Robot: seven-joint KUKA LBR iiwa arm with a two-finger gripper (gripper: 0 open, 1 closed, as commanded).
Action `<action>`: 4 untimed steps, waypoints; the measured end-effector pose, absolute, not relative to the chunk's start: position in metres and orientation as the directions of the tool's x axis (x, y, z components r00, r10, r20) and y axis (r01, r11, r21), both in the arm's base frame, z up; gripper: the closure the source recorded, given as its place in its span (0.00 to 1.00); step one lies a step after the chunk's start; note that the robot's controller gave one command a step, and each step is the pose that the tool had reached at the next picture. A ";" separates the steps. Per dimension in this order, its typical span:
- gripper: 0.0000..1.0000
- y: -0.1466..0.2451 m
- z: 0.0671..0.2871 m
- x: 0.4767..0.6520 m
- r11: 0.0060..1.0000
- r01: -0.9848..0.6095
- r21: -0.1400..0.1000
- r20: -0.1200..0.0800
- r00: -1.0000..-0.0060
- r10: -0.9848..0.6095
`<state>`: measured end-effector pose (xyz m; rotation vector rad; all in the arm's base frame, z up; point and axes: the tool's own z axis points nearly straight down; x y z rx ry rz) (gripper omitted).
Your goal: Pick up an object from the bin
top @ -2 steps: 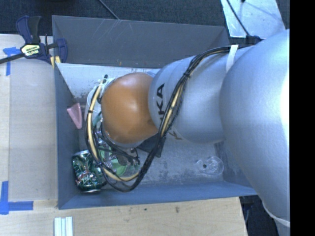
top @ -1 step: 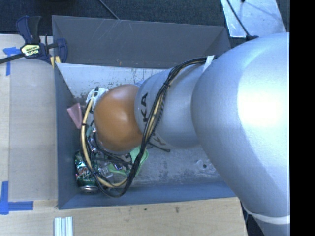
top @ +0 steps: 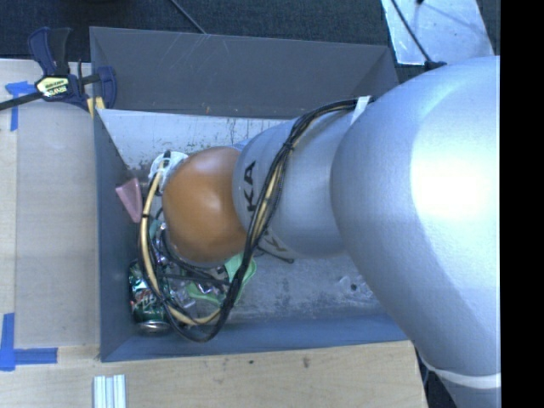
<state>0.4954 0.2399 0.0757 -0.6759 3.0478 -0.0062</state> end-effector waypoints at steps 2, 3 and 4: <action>1.00 0.239 0.083 0.507 0.913 -0.407 -0.012 -0.046 -0.912 -0.407; 1.00 0.239 0.083 0.507 0.913 -0.408 -0.013 -0.047 -0.912 -0.408; 1.00 0.238 0.086 0.508 0.913 -0.408 -0.011 -0.043 -0.912 -0.408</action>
Offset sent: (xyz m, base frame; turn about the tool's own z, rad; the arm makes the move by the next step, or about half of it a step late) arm 0.0000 0.0000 0.0000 0.0000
